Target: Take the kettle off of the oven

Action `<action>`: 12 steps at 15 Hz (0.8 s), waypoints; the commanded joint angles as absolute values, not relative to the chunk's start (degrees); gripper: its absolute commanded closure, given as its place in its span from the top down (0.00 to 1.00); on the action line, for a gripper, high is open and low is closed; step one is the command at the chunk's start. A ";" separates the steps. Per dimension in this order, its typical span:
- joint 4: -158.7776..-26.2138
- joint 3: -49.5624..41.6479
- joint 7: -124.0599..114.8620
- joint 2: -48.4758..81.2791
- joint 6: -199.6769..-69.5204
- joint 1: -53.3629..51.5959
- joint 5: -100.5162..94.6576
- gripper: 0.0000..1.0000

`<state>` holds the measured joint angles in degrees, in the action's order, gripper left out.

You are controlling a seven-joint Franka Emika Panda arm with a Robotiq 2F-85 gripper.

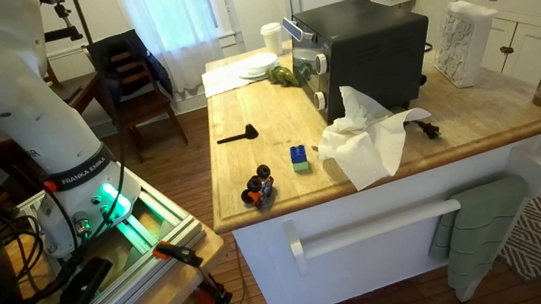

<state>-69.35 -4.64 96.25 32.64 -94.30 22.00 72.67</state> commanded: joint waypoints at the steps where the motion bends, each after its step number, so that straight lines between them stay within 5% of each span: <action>1: -56.05 -2.30 97.21 40.29 -88.14 22.30 73.62 0.19; 12: -33.11 3.81 93.77 59.12 -92.27 21.12 75.93 0.19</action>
